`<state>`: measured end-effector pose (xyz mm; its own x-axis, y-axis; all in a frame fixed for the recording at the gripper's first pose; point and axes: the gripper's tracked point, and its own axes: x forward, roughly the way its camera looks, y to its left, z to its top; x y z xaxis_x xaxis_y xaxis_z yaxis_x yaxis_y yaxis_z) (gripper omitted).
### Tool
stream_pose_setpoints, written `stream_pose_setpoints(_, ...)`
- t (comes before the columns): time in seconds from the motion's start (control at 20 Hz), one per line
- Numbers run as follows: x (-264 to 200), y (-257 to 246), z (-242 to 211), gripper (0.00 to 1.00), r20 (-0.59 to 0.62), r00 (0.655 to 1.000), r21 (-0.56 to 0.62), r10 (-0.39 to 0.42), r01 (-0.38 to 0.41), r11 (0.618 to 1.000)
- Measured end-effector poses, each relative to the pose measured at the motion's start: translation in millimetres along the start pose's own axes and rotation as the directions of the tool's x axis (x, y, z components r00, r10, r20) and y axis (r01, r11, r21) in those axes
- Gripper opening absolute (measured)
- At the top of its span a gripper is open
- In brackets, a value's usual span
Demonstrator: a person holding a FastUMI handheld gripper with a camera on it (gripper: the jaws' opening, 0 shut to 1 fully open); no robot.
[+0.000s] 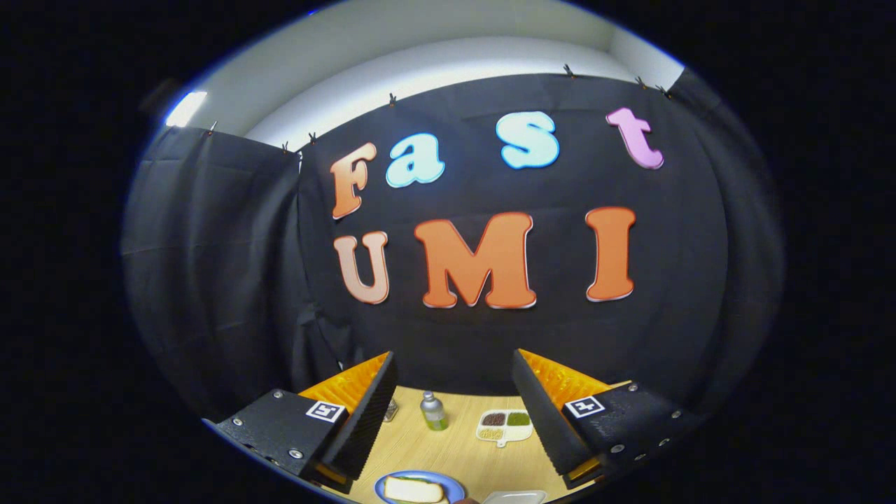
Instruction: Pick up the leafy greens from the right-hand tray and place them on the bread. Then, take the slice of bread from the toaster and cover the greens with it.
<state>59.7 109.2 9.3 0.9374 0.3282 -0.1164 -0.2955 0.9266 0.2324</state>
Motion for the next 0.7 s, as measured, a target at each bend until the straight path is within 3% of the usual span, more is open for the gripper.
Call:
stream_pose_setpoints(0.2,-29,-14,46,0.98,0.149,0.988,-0.029,-0.043,0.048,0.998)
stream_pose_setpoints(0.7,-46,-13,75,0.98,0.228,0.971,-0.092,-0.075,0.098,0.991)
